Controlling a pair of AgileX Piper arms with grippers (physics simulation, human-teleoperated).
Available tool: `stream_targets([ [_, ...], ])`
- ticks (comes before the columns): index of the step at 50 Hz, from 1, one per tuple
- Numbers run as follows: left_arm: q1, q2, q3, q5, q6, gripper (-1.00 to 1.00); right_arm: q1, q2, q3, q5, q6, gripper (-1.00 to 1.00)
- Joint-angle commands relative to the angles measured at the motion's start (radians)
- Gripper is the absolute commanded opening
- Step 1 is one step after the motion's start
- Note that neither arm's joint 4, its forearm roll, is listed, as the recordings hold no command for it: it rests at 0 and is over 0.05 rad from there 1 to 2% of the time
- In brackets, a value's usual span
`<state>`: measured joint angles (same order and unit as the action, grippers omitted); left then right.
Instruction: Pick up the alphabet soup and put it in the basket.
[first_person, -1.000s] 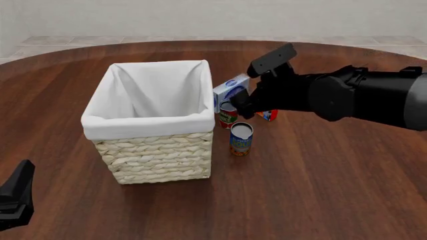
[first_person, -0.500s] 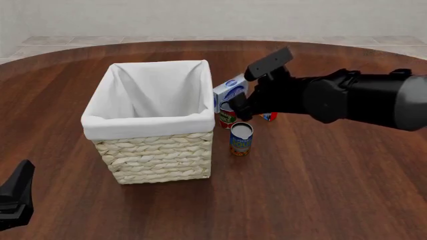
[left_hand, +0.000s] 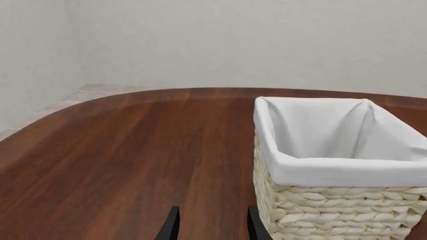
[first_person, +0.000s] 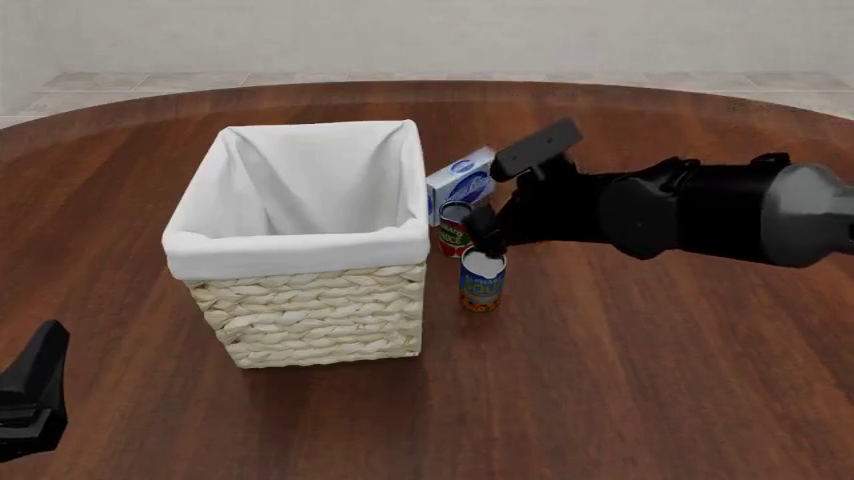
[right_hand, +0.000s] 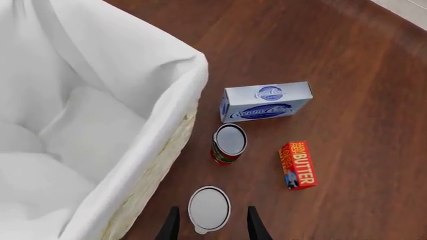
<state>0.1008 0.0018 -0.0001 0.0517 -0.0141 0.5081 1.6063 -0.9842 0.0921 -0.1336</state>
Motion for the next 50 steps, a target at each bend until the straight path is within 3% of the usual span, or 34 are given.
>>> stream_targets([
  [1, -0.003, 0.0, 0.0, 0.002, 0.0, 1.0, 0.005, 0.013, 0.01, -0.01, 0.007, 1.0],
  [50, 0.007, 0.033, 0.0, -0.022, -0.001, 1.0, 0.0, 0.116, -0.041, -0.025, 0.01, 1.0],
])
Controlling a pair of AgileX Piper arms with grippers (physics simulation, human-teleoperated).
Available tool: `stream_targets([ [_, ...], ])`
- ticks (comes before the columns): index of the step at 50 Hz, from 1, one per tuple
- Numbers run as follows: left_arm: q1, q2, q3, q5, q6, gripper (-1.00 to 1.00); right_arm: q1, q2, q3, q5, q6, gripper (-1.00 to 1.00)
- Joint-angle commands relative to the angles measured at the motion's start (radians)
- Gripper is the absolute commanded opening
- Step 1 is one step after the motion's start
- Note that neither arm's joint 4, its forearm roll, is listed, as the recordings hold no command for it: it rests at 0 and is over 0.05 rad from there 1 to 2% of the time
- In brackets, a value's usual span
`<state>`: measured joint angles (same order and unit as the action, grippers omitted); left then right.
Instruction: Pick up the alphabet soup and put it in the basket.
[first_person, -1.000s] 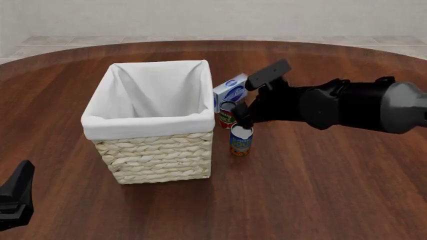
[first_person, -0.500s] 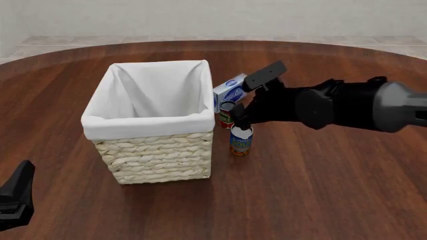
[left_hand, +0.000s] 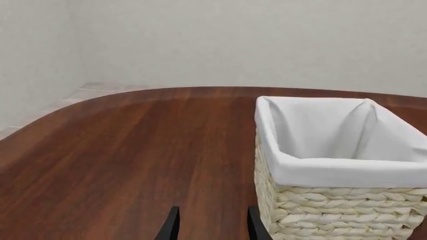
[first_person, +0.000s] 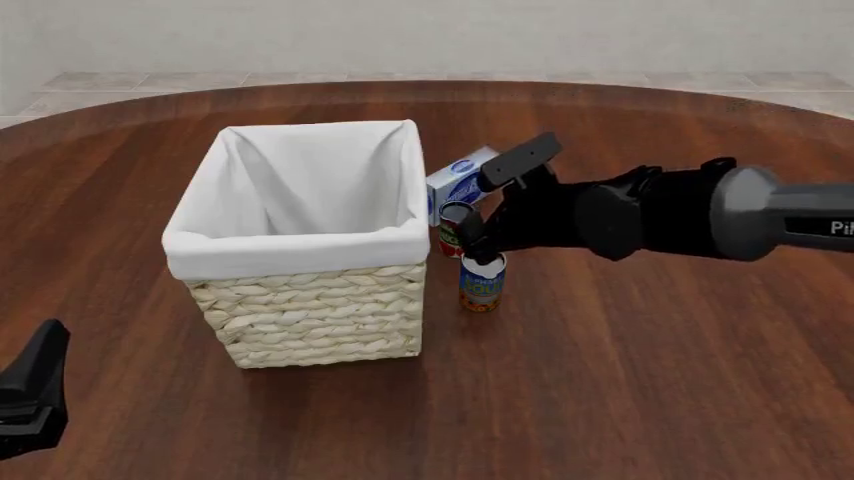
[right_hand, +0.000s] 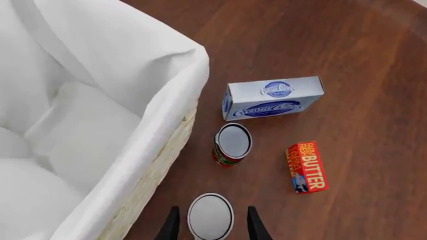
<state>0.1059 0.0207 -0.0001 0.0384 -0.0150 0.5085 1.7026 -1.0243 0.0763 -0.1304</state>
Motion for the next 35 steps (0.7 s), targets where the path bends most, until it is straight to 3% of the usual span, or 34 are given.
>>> stream_targets([
  [1, 0.002, 0.013, 0.0, -0.008, 0.0, 1.0, 0.003, 0.022, 0.002, -0.013, 0.008, 1.0],
  [35, -0.003, 0.044, 0.0, -0.024, 0.005, 1.0, -0.006, 0.056, 0.041, -0.052, 0.031, 1.0],
])
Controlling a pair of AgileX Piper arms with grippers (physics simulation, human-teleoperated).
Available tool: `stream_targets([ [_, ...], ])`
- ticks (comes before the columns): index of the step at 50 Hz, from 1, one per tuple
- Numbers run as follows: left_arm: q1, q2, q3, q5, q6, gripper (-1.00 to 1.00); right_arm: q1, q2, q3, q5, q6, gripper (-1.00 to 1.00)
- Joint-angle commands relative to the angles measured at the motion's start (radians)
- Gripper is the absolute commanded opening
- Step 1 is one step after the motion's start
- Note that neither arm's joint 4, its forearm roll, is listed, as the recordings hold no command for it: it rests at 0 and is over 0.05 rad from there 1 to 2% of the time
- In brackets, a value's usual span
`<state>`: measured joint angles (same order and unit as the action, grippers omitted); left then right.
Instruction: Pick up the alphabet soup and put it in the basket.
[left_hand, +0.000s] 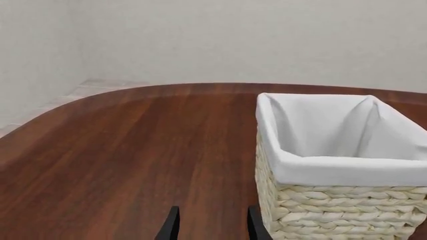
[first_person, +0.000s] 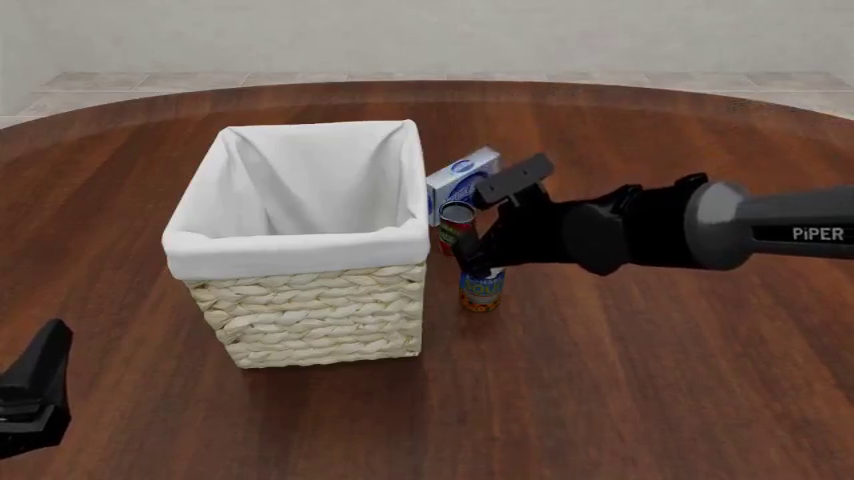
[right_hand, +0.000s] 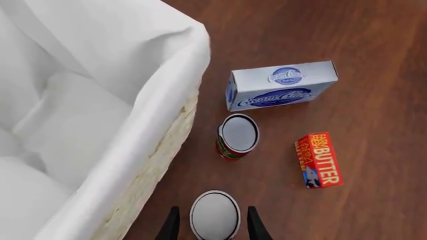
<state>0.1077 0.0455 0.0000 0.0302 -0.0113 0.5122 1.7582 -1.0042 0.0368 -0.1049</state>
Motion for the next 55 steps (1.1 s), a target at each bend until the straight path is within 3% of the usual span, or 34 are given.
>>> stream_targets([
  [1, -0.007, 0.018, 0.0, -0.015, 0.0, 1.0, -0.01, 0.003, 0.026, -0.017, 0.007, 1.0],
  [55, -0.003, -0.022, 0.0, 0.023, -0.003, 1.0, -0.015, 0.052, 0.029, -0.044, 0.019, 1.0],
])
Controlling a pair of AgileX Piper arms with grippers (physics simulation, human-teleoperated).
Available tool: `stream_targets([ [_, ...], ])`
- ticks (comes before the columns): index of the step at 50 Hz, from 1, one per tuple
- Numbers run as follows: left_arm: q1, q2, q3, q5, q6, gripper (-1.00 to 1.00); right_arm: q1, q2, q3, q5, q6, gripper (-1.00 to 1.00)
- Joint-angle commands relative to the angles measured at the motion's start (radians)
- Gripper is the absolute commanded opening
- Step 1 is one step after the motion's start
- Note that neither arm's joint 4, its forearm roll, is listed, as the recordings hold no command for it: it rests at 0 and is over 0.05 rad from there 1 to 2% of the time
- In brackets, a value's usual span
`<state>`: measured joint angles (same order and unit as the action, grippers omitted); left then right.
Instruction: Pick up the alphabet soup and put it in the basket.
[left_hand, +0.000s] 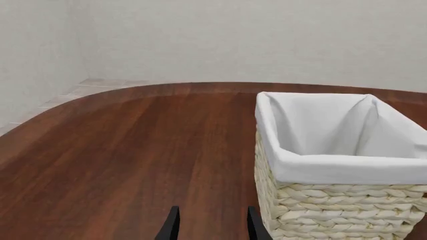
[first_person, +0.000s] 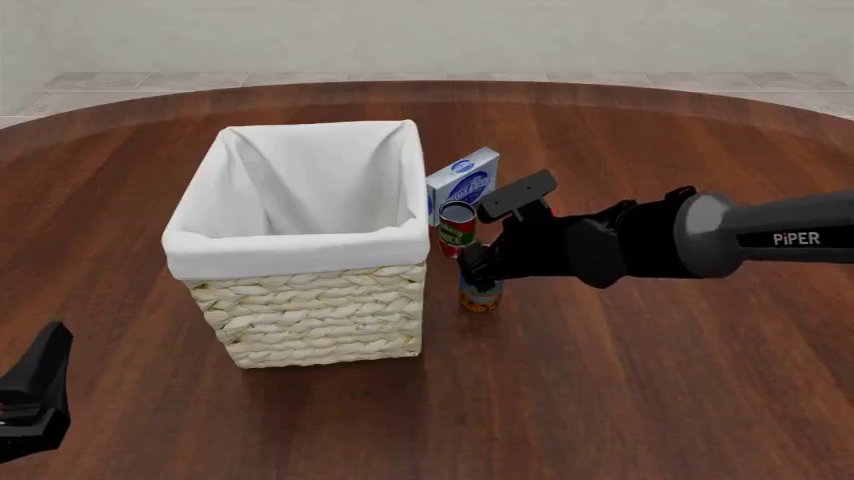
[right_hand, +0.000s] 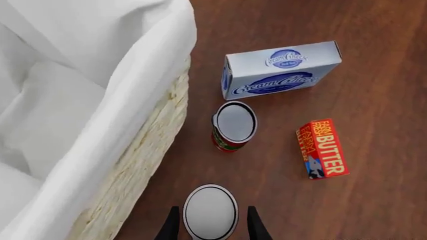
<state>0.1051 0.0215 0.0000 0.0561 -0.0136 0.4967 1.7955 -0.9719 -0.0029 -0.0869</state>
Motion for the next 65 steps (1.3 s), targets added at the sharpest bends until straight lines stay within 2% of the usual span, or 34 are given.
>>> stream_targets([
  [1, 0.0, 0.002, 0.0, -0.003, 0.0, 1.0, 0.0, 0.015, -0.003, -0.005, 0.001, 1.0],
  [65, 0.005, -0.011, 0.0, 0.019, -0.002, 1.0, 0.014, 0.054, 0.025, -0.046, 0.032, 1.0],
])
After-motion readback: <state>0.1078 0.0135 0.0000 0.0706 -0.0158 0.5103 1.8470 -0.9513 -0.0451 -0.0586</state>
